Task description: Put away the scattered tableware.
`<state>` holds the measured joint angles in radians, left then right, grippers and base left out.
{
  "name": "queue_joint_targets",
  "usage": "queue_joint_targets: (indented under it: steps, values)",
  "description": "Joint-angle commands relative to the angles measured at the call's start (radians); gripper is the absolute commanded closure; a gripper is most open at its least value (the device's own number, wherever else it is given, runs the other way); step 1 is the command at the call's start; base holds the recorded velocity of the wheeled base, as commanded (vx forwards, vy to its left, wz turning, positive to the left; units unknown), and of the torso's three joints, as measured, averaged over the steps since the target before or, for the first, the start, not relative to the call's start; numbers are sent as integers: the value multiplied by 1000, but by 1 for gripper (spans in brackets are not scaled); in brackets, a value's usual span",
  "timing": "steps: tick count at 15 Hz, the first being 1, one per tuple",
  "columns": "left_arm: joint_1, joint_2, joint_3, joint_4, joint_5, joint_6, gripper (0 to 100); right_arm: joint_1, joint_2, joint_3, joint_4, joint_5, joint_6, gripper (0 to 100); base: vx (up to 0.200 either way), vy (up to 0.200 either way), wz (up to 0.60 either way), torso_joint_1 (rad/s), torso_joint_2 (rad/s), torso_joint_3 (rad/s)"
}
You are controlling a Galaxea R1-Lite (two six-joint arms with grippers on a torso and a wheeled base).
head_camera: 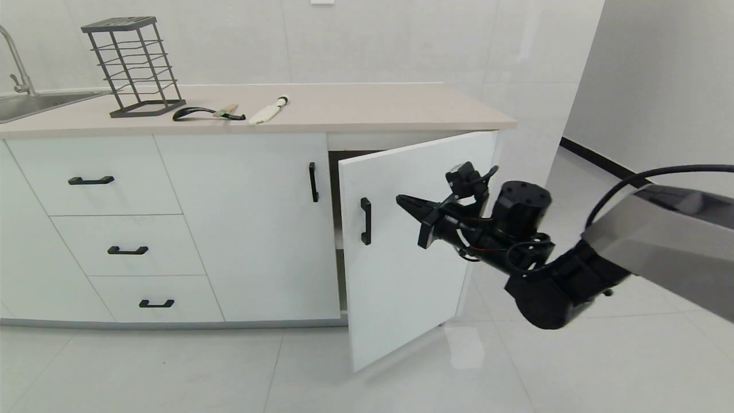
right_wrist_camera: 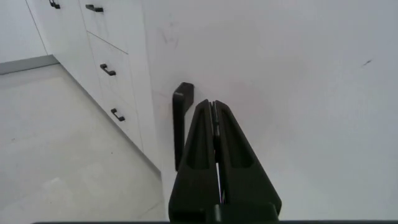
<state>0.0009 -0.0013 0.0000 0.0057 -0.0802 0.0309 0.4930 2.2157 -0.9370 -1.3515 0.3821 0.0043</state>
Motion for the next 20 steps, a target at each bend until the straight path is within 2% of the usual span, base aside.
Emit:
queue_joint_targets:
  steps: [1,3,4,5,6,7,8,12,17,18,20]
  values:
    - [1,1,0,0,0,0,0,-63,-528,457,-37,-9,-1,100,0,0,0,0,0,0]
    - [1,1,0,0,0,1,0,-154,-765,652,-34,-11,-1,100,0,0,0,0,0,0]
    - [1,1,0,0,0,0,0,-290,-947,794,-23,-9,-1,100,200,0,0,2,2,-2]
    - [-1,1,0,0,0,0,0,-399,-1076,879,-9,3,-1,100,200,0,0,-7,-2,2]
    - [1,1,0,0,-1,1,0,-452,-1176,929,2,17,-1,100,200,0,0,-7,2,2]
    - [1,1,0,0,-1,3,0,-479,-1331,937,80,31,2,100,200,0,0,-12,2,7]
    - [-1,1,0,0,0,0,0,-481,-1472,937,186,32,8,100,200,0,0,-2,2,-2]
    - [-1,1,0,0,-1,1,0,-484,-1924,937,762,32,-3,100,150,50,0,2,1,0]
    - [1,1,0,0,-1,0,0,-493,-2216,937,1117,27,-20,100,0,200,0,2,3,6]
    - [1,1,0,0,-1,0,0,-495,-2216,937,1141,21,-17,100,0,200,0,2,2,2]
    - [1,1,0,0,0,0,0,-495,-2216,937,1255,-91,-13,100,0,0,0,0,0,0]
